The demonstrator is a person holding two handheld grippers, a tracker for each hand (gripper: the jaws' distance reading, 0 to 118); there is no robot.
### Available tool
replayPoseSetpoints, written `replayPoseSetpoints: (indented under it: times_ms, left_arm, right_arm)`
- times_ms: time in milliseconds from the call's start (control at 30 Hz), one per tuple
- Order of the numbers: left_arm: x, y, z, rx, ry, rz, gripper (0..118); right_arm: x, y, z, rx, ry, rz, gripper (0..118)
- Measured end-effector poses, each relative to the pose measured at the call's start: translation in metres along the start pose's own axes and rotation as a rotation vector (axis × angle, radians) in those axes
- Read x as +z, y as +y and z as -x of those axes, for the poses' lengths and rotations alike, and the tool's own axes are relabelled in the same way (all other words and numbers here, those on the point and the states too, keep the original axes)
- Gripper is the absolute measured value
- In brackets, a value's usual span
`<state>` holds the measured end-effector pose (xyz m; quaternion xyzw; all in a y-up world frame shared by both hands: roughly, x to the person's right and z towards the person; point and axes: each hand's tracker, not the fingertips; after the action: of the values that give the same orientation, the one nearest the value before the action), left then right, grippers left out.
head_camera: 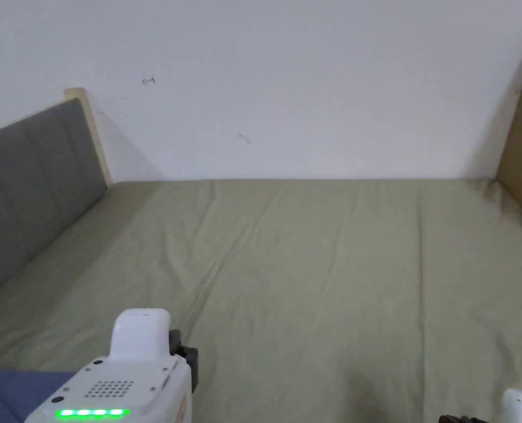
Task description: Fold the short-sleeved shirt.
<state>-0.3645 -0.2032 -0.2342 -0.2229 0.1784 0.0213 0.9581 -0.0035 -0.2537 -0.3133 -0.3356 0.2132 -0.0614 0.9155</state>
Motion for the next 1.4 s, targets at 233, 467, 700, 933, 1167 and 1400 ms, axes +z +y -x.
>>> replayPoseSetpoints:
  times_ms: [233,467,700,933,1167,1400]
  left_arm:
    - [0.049,-0.001,-0.048,0.034,-0.013,-0.187,0]
    - [0.079,0.005,-0.078,-0.036,-0.004,-0.29,0]
    - [0.089,0.009,-0.08,-0.021,0.014,-0.341,0]
    - [0.093,0.011,-0.081,-0.022,0.007,-0.353,0]
    - [0.089,0.013,-0.084,-0.024,-0.008,-0.352,0]
    - [0.087,0.021,-0.078,-0.008,0.005,-0.379,31]
  right_arm:
    - [0.047,0.014,0.023,0.151,-0.175,-0.294,0]
    - [0.072,0.025,0.043,0.261,-0.24,-0.516,0]
    - [0.08,0.032,0.047,0.26,-0.244,-0.568,0]
    - [0.081,0.035,0.048,0.265,-0.241,-0.577,0]
    - [0.078,0.036,0.047,0.264,-0.241,-0.56,0]
    - [0.077,0.039,0.046,0.257,-0.244,-0.56,25]
